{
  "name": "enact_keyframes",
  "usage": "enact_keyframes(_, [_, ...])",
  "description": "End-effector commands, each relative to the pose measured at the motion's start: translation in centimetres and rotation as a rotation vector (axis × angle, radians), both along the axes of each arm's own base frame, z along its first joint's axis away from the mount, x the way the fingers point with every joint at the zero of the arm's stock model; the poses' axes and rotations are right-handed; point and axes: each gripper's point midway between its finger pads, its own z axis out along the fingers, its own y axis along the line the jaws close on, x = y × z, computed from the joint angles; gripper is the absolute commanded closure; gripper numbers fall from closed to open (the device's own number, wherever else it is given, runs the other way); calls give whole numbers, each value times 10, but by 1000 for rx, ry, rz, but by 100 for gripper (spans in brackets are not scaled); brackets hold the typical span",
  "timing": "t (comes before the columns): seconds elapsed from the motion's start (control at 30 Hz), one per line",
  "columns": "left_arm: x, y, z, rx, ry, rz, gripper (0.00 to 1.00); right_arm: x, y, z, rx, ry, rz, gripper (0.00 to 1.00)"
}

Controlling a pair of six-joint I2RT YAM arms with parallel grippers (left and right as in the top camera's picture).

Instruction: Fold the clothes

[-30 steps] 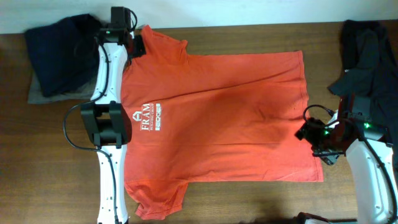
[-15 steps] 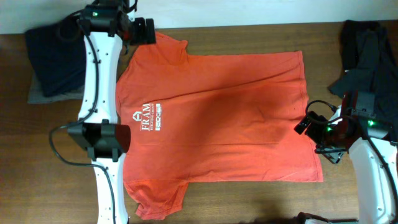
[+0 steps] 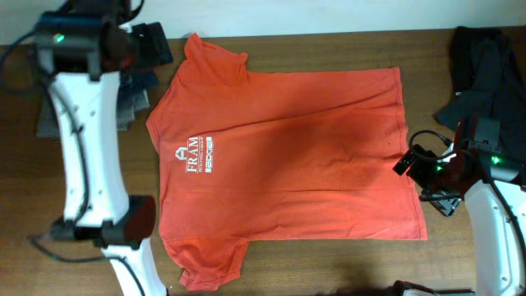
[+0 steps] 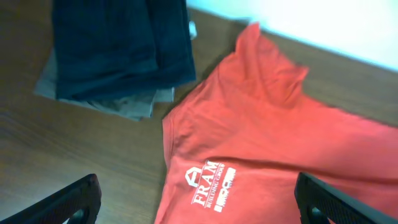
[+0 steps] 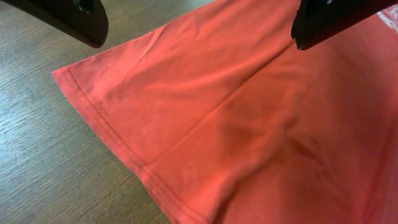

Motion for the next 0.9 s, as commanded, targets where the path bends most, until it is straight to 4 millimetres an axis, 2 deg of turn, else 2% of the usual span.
enact_keyframes(0.0, [-25,-6,28,-61,-59,-12,1,8,-9,8,-32,-35,-47,1])
enact_keyframes(0.1, [-45,-15,12,-52,27,-25,1,8,-14,9,-34,-40,-63,1])
enact_keyframes(0.23, [-82,5,-12,59,117,139,1,8,-15,9,-56,-44,-9,1])
enact_keyframes(0.27, [-97,7,-18,65,139,159,1,8,-17,8,-65,-41,-13,1])
enact_keyframes(0.33, [-121,-1,-30,17,165,125,1,9,-19,9,-75,-44,-17,1])
enact_keyframes(0.43, [-144,-21,-49,-104,201,62,1,13,-20,10,-80,-61,-17,1])
enact_keyframes(0.53, [-188,-21,-99,-158,345,143,1,16,-21,11,-85,-74,-17,1])
enact_keyframes(0.73, [-243,-49,-190,-291,666,93,1,16,-21,11,-84,-73,-17,1])
enact_keyframes(0.77, [-249,-52,-198,-300,698,74,1,16,-21,11,-84,-73,-17,1])
enact_keyframes(0.87, [-285,-48,-233,-273,852,38,1,16,-21,11,-84,-73,-17,1])
